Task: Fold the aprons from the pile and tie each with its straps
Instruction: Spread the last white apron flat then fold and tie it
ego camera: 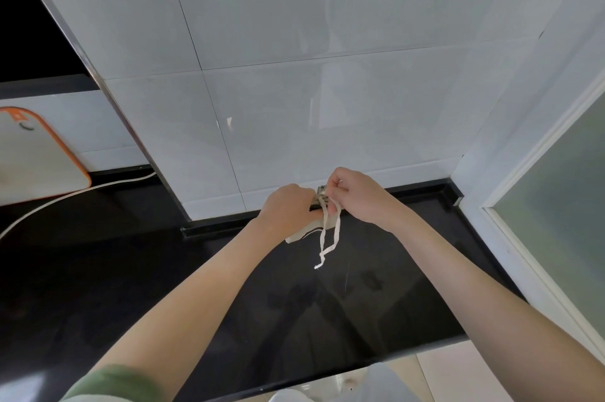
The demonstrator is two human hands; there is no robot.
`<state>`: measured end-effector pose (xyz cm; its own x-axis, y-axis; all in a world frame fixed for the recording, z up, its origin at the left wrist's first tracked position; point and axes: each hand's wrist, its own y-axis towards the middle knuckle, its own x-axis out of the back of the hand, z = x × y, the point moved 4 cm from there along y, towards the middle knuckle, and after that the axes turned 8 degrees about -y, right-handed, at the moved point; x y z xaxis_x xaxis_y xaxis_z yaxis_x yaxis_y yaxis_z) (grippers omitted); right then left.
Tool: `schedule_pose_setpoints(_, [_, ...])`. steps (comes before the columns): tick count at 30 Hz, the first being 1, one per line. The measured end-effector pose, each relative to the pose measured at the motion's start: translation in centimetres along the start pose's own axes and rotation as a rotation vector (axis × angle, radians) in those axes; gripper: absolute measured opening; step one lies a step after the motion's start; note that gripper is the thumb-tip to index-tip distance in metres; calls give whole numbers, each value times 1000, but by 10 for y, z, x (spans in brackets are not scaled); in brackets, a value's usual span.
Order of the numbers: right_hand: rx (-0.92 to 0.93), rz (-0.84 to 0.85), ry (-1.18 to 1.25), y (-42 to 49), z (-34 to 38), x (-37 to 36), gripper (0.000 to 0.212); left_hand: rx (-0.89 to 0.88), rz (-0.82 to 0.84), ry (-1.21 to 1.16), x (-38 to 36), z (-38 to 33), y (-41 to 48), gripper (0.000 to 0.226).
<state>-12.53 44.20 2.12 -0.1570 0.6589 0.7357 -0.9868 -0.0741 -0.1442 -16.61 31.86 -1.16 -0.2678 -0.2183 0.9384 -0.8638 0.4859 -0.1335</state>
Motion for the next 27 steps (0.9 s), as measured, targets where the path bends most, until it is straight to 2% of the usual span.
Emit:
schedule_pose_setpoints(5, [30,143,267,6,-3,14,7,-186,91,70,-6,-3,-4,48])
schedule_pose_setpoints(9, [87,137,150,15,-12,31,15,-306,82,-87,-3,-5,-12,40])
schedule_pose_setpoints(12, [99,178,114,21,-16,22,17,-459,-68,-236,11,-9,-18,41])
schedule_pose_setpoints(13, [100,214,143,23,-16,16,18,-532,-170,-284,18,-11,-19,40])
schedule_pose_setpoints(16, [-60,293,348,25,-22,-3,24,-668,-485,-375,35,-14,-24,46])
schedule_pose_setpoints(19, [-30,270,22,32,-45,-19,6,-545,-662,-601,44,-8,-25,61])
schedule_pose_setpoints(20, [-53,261,24,31,-48,-23,10,-473,-686,-699,46,-6,-25,60])
schedule_pose_setpoints(21, [-88,279,195,31,-48,-27,8,-385,-677,-815,47,-4,-23,55])
schedule_pose_setpoints(23, [-66,337,598,29,-32,-31,20,-182,-620,-1045,46,1,-18,45])
schedule_pose_setpoints(25, [-71,382,940,31,-26,-33,26,-40,-600,-1161,46,6,-14,45])
schedule_pose_setpoints(27, [-27,405,889,27,-18,-34,25,31,-602,-1163,45,9,-10,45])
